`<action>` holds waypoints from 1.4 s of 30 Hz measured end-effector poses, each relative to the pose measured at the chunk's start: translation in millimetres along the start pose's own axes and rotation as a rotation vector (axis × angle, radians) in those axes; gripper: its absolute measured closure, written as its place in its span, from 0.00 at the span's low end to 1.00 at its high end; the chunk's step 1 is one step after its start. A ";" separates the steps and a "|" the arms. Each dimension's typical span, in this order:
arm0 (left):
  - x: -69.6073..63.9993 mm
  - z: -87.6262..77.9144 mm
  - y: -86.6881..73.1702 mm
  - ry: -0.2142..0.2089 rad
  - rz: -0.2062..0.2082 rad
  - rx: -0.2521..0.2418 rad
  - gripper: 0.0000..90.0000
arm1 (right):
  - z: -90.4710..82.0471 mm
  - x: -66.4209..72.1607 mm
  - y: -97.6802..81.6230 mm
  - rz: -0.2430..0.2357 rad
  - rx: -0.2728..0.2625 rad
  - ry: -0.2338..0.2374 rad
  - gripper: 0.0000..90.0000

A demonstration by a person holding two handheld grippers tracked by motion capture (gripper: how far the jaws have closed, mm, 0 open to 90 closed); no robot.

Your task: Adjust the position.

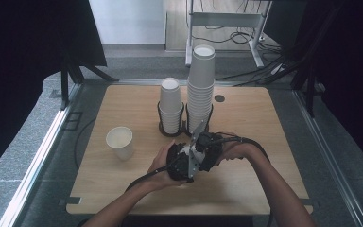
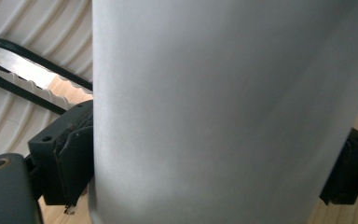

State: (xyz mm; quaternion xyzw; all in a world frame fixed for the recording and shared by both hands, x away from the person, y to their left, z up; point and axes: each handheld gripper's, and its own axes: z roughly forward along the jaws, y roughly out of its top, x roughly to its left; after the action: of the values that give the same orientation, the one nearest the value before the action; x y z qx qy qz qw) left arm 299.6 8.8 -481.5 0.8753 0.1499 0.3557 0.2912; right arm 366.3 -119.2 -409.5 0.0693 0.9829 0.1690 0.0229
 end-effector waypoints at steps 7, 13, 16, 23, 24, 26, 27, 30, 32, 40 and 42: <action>-1.1 -0.1 0.8 0.004 0.006 0.005 0.13 | 2.7 -3.1 -1.2 0.015 -0.005 0.007 0.22; -1.0 0.3 1.1 0.001 0.010 0.006 0.12 | 2.1 -4.7 -5.4 0.007 -0.023 0.014 0.24; -0.9 0.7 0.5 -0.023 -0.012 0.000 0.08 | 2.2 -4.5 -7.5 0.004 -0.028 0.018 0.24; 2.6 -3.7 -1.7 -0.043 -0.023 0.000 0.00 | 3.5 -9.8 -17.9 0.031 -0.040 -0.009 0.24; 3.1 -4.7 -2.0 -0.047 -0.022 -0.001 0.00 | 3.8 -10.3 -19.7 0.035 -0.043 -0.010 0.24; 3.9 -7.1 -2.6 -0.038 -0.023 -0.004 0.00 | 4.7 -11.2 -23.2 0.048 -0.049 -0.015 0.24; 4.2 -8.5 -3.1 -0.031 -0.030 -0.006 0.00 | 5.0 -11.8 -24.9 0.046 -0.055 -0.020 0.24; 6.2 -14.0 -5.2 -0.015 -0.038 -0.010 0.00 | 3.8 -12.7 -30.0 0.065 -0.082 -0.032 0.24; 8.3 -18.2 -6.7 -0.018 -0.053 -0.015 0.00 | 3.4 -13.2 -33.5 0.080 -0.100 -0.044 0.24; 14.1 -28.2 -16.4 -0.036 -0.155 -0.048 0.00 | 2.6 -11.5 -42.4 0.121 -0.229 -0.109 0.24; 14.2 -28.3 -19.0 -0.045 -0.171 -0.051 0.00 | 3.0 -10.3 -43.7 0.133 -0.262 -0.126 0.24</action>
State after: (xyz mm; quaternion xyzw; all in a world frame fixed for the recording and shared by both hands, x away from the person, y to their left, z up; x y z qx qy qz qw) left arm 288.4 41.8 -469.2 0.8595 0.2083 0.3134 0.3459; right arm 371.1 -160.5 -426.7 0.1413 0.9423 0.2920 0.0822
